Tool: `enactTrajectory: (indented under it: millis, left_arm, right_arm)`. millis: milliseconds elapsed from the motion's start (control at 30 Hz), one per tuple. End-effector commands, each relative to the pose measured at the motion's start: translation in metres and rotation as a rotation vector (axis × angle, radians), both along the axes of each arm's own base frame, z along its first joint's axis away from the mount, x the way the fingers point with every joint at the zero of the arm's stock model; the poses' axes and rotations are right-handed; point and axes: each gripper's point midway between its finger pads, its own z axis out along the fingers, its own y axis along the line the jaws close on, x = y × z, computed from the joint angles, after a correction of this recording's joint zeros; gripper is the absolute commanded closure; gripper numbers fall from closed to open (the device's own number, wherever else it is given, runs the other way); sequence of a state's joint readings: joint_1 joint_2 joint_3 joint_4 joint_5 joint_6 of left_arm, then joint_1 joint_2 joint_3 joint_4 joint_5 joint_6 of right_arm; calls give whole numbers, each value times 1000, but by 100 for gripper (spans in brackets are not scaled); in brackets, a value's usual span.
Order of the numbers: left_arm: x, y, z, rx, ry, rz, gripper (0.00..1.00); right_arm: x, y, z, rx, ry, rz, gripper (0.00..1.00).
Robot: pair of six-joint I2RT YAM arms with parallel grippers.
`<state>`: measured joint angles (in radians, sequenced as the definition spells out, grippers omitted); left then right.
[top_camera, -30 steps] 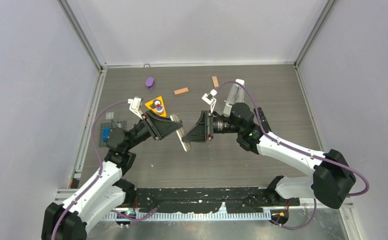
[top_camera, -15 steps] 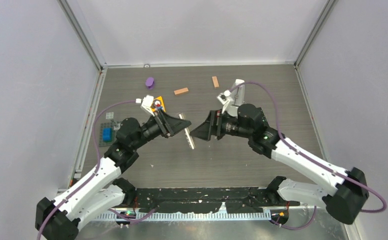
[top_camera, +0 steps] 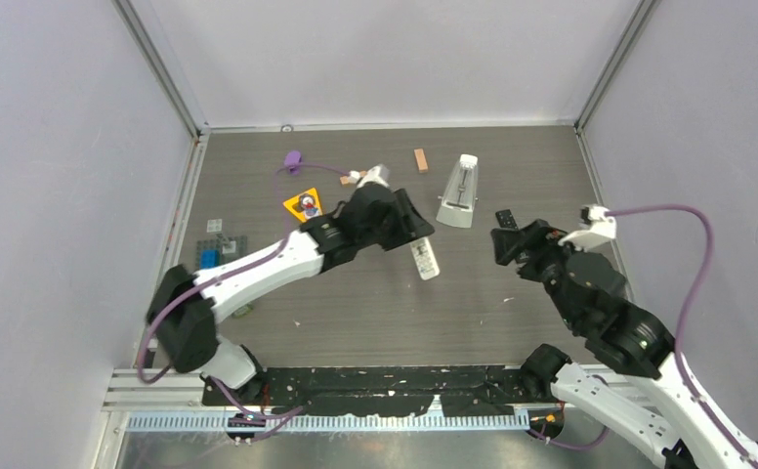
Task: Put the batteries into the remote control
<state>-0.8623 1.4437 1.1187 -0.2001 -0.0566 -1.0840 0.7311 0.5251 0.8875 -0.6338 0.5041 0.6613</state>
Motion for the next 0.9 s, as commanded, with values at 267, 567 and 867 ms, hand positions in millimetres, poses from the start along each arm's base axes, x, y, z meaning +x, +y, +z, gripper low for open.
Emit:
enactTrajectory:
  millis: [267, 567, 867]
  left_arm:
    - [48, -130, -59, 84, 201, 128, 100]
    - [45, -138, -114, 201, 250, 144, 83]
    - [33, -139, -160, 277, 362, 157, 59]
  right_arm:
    - [-41, -68, 8, 21, -39, -152, 18]
    - [-48, -67, 9, 62, -46, -124, 20]
    - [-48, -60, 7, 70, -25, -103, 21]
